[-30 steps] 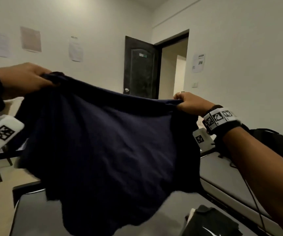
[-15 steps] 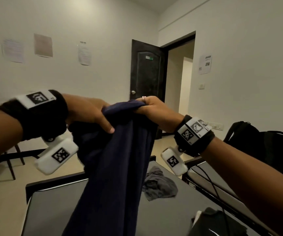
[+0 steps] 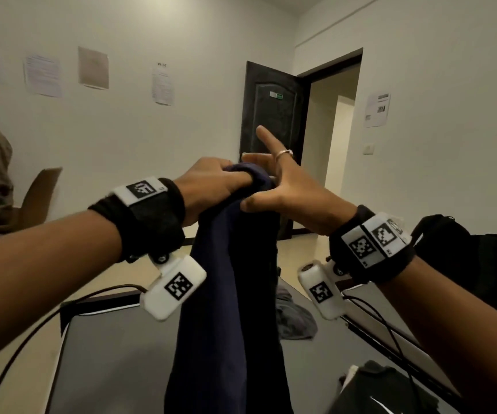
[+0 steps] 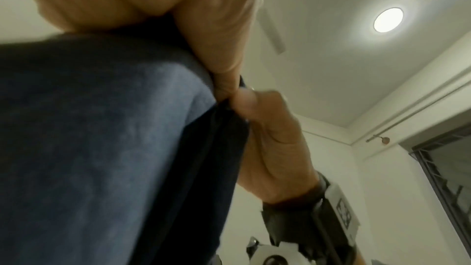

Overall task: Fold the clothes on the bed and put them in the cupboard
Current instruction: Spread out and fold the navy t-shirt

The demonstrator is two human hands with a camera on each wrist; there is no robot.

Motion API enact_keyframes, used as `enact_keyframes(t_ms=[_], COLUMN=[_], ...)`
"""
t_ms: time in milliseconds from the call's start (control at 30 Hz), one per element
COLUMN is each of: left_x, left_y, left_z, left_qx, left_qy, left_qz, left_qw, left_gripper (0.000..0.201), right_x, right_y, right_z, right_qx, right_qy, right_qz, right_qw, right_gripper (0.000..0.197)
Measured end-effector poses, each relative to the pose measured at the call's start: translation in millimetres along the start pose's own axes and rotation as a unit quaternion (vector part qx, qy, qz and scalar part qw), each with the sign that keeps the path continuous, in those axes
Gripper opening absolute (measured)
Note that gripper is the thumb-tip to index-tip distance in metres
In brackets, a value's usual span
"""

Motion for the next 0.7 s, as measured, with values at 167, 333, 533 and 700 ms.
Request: enact_keyframes(t_ms=[167,333,533,700], left_x=[-5,-36,-24,-15], left_y=[-2,-3,12,13], left_z=[-5,-40,-69,-54], left_qx=[-0.036,0.087,0.213,0.019], left_qy=[0.041,0.118,0.103,0.09], left_qz=[-0.07,-0.321,-0.235,-0.058], left_qw=[0.996,0.936,0.943,0.994], left_gripper=[0.039,0.038,0.019,0.023], right_x=[-2,-3,3,-6], right_y=[-4,16,43,44], right_z=[8,17,43,67], right_qx=[-0.069,0.09,0.13,-0.158], right_qy=[-0.005,-0.082,-0.141,-0.124], right_qz=[0.043,0.146,0.205,0.125], right_qw=[0.997,0.982,0.96,0.972], right_gripper=[0.045,0.032,0.031,0.053])
Point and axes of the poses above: each hand's wrist, its own x-axis towards the middle knuckle, its own y-axis out of the back of the hand, z = x × y, the point moved 4 cm from there along x, towards the middle knuckle, and after that the axes turned 13 degrees about z, right-handed, at the moved point
